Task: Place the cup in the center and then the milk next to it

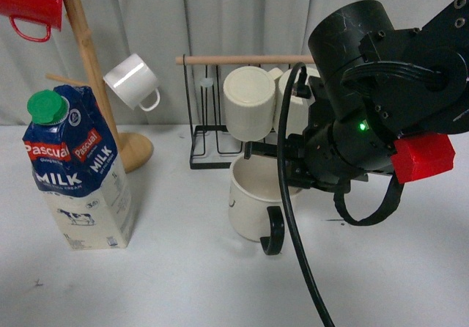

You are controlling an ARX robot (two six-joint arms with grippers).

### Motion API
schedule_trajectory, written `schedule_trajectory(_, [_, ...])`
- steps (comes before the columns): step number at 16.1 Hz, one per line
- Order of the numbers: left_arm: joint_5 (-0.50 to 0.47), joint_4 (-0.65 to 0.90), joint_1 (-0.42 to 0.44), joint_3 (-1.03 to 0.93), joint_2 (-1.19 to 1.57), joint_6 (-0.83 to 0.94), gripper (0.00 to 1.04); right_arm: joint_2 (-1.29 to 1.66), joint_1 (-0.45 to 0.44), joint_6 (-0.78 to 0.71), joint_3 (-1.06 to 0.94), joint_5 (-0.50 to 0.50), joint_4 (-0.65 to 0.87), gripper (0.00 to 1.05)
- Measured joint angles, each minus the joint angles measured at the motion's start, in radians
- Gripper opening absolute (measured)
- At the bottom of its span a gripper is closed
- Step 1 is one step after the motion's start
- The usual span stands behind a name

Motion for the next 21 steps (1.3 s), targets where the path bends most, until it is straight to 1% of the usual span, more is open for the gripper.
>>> schedule_trajectory(2, [0.000, 0.000, 0.000, 0.000, 0.000, 0.000, 0.98, 0.000, -0.001, -0.017, 0.020, 0.026, -0.016, 0.03])
schedule_trajectory(7, [0.000, 0.000, 0.000, 0.000, 0.000, 0.000, 0.98, 0.015, -0.007, -0.064, 0.034, 0.032, -0.033, 0.03])
schedule_trajectory(8, [0.000, 0.000, 0.000, 0.000, 0.000, 0.000, 0.98, 0.028, -0.008, -0.079, 0.046, 0.031, -0.032, 0.11])
schedule_trajectory(9, [0.000, 0.000, 0.000, 0.000, 0.000, 0.000, 0.98, 0.033, -0.008, -0.083, 0.050, 0.030, -0.030, 0.21])
schedule_trajectory(11, [0.000, 0.000, 0.000, 0.000, 0.000, 0.000, 0.98, 0.032, -0.009, -0.086, 0.050, 0.026, -0.024, 0.36])
schedule_trajectory(12, [0.000, 0.000, 0.000, 0.000, 0.000, 0.000, 0.98, 0.028, -0.010, -0.086, 0.050, 0.012, -0.020, 0.52])
schedule_trajectory(13, [0.000, 0.000, 0.000, 0.000, 0.000, 0.000, 0.98, 0.013, -0.013, -0.086, 0.045, -0.007, 0.006, 0.65])
schedule_trajectory(14, [0.000, 0.000, 0.000, 0.000, 0.000, 0.000, 0.98, -0.024, -0.019, -0.085, 0.029, -0.029, 0.022, 0.76])
schedule_trajectory(16, [0.000, 0.000, 0.000, 0.000, 0.000, 0.000, 0.98, -0.152, -0.022, -0.085, -0.022, -0.061, 0.101, 0.97])
schedule_trajectory(17, [0.000, 0.000, 0.000, 0.000, 0.000, 0.000, 0.98, -0.228, -0.022, -0.085, -0.046, -0.076, 0.144, 0.99])
schedule_trajectory(18, [0.000, 0.000, 0.000, 0.000, 0.000, 0.000, 0.98, -0.317, -0.013, -0.119, -0.115, -0.034, 0.301, 0.95])
schedule_trajectory(19, [0.000, 0.000, 0.000, 0.000, 0.000, 0.000, 0.98, -0.407, -0.005, -0.197, -0.233, 0.122, 0.519, 0.84])
schedule_trajectory(20, [0.000, 0.000, 0.000, 0.000, 0.000, 0.000, 0.98, -0.532, -0.012, -0.296, -0.397, 0.263, 0.685, 0.71])
schedule_trajectory(21, [0.000, 0.000, 0.000, 0.000, 0.000, 0.000, 0.98, -0.620, -0.054, -0.339, -0.511, 0.286, 0.782, 0.60])
